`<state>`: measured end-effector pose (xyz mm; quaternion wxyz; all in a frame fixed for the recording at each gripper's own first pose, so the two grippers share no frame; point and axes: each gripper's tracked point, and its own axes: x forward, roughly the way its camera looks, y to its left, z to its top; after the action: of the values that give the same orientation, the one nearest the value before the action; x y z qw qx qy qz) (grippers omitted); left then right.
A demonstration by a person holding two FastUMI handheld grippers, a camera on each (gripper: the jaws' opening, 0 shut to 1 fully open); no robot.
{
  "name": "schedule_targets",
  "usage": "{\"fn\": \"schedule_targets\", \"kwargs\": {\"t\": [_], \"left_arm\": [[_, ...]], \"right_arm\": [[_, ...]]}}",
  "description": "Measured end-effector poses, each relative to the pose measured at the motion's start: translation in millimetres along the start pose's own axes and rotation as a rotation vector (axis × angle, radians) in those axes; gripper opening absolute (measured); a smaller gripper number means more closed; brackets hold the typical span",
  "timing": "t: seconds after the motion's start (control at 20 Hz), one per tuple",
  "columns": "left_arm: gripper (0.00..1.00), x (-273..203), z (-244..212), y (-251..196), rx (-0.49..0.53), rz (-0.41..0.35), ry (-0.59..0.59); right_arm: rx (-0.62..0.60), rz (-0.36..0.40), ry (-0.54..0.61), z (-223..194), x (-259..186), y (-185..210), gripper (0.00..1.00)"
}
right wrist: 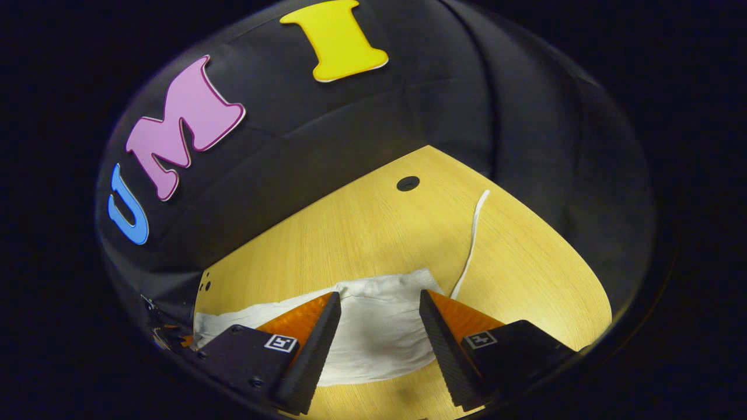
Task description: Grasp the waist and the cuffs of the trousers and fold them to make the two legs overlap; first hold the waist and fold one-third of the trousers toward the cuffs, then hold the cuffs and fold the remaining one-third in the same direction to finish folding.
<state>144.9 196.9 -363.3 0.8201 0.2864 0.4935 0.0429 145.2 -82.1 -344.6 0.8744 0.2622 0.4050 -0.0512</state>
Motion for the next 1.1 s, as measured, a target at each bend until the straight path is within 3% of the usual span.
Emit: {"fn": "schedule_targets", "kwargs": {"t": [0.2,0.45,0.8,1.05,1.1], "left_arm": [[0.96,-30,-8,-11,-0.131,-0.005,-0.040],[0.97,-57,-26,-36,-0.314,-0.061,-0.054],[0.96,-78,-57,-58,-0.436,-0.118,0.000],[0.97,-82,-69,-90,-0.607,-0.229,0.053],[0.97,-83,-69,-95,-0.651,-0.259,0.063]], "right_arm": [[0.085,-0.091,0.015,-33,-17,-25,0.87],[0.259,-0.118,0.066,-87,-13,-42,0.88],[0.338,-0.141,0.054,-89,13,-64,0.87],[0.350,-0.135,0.056,-77,29,-59,0.86],[0.360,-0.136,0.051,-75,31,-60,0.79]]}}
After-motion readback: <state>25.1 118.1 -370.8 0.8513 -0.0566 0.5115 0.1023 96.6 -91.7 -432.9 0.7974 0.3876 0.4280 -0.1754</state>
